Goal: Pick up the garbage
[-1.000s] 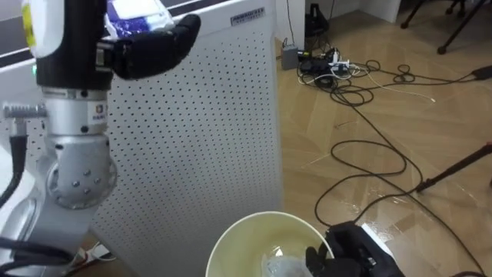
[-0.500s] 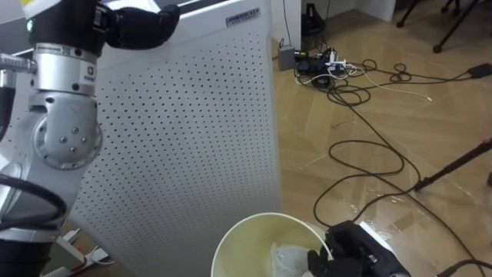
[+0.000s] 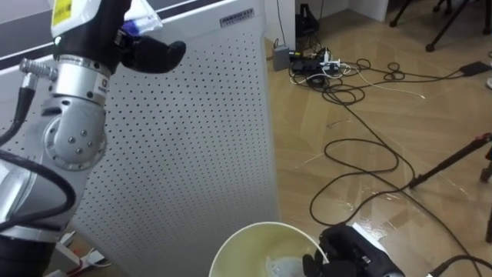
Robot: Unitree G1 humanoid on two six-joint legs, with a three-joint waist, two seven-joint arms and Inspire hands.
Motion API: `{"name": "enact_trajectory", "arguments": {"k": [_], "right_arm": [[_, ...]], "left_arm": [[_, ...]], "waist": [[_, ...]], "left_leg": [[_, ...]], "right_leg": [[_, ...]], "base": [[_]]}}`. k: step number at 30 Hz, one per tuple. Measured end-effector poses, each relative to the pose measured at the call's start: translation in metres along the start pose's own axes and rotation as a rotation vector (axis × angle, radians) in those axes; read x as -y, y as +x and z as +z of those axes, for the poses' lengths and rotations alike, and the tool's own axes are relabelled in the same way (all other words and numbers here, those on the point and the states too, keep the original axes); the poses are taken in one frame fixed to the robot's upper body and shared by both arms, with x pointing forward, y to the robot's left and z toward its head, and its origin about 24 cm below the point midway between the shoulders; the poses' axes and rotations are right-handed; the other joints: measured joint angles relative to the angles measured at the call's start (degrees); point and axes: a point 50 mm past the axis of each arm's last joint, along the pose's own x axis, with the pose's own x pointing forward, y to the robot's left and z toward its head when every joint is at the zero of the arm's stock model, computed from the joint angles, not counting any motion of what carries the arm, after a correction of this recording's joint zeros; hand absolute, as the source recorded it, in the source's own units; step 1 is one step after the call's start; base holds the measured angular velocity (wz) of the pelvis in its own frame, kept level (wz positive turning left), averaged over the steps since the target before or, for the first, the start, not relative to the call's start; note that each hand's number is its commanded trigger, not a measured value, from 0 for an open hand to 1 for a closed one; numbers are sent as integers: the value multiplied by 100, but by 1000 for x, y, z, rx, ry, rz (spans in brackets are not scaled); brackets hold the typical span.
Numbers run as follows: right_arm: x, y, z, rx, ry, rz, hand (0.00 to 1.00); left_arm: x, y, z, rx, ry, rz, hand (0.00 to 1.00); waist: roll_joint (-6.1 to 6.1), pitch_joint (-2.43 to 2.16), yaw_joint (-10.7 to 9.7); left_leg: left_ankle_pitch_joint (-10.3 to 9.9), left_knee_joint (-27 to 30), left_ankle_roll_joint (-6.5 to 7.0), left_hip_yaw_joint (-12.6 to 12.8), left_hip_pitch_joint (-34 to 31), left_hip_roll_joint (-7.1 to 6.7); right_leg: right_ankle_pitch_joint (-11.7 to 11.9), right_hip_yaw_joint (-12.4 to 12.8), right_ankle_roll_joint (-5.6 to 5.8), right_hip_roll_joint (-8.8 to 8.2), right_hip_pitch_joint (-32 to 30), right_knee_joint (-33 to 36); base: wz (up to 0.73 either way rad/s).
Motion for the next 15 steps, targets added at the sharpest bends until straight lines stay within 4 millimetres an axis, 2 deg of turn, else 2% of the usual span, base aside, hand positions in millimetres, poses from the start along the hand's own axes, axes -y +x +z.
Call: {"name": "enact_trajectory", "arguments": {"k": [15], "right_arm": [[1, 2, 2, 2, -10, 0, 100]], "left_arm": [[4, 0, 2, 4, 11, -64, 0]], "waist": [[-45, -1, 18]], "left_leg": [[0, 6, 0, 0, -90, 0]], "right_leg": [[-1, -7, 1, -1, -91, 23]], "base": [[0]]}}
